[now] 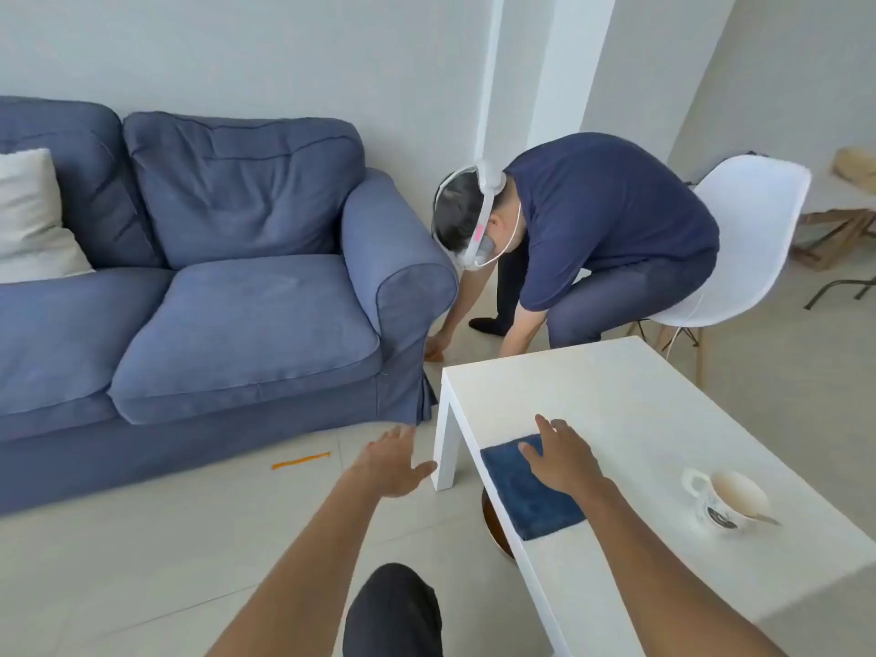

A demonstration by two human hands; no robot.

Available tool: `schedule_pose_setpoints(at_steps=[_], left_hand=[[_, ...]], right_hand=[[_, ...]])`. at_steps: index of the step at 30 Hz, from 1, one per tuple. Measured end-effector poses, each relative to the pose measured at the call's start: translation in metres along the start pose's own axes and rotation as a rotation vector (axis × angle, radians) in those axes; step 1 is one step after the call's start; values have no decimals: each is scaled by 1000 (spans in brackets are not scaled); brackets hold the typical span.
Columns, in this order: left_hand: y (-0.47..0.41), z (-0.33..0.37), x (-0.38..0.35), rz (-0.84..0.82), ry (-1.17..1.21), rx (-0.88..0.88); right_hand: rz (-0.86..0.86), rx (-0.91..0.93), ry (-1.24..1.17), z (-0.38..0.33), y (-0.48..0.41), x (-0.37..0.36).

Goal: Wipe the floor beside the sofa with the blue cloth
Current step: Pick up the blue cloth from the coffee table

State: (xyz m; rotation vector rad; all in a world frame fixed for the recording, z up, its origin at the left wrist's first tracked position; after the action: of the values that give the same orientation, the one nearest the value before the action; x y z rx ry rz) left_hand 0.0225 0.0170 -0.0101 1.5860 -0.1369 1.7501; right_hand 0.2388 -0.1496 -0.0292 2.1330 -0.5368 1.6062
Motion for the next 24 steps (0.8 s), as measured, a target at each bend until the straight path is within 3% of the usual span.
schedule_pose_setpoints(at_steps=[5, 10, 19, 24], left_hand=[[-29, 42, -43, -52, 18, -12], [-53, 85, -73, -54, 225, 23], [-66, 102, -88, 109, 748, 282], [-65, 98, -72, 104, 826, 219]], right_hand=[[-84, -75, -73, 40, -11, -23], [-120, -63, -82, 62, -28, -35], [3, -59, -71, 67, -55, -31], [46, -111, -145, 62, -54, -25]])
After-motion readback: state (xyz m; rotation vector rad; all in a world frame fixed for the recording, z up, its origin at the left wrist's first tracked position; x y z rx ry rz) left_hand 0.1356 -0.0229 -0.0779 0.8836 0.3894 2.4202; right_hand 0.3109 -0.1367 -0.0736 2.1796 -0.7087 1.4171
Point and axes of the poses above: each hand's wrist, its own y-axis away from the middle knuckle, its own x-axis out of the back of the hand, z = x × y, the point moved 3 cm from there along -y, towards the middle knuckle, and after that the axes turned 13 degrees about x, right-handed, at the moved point
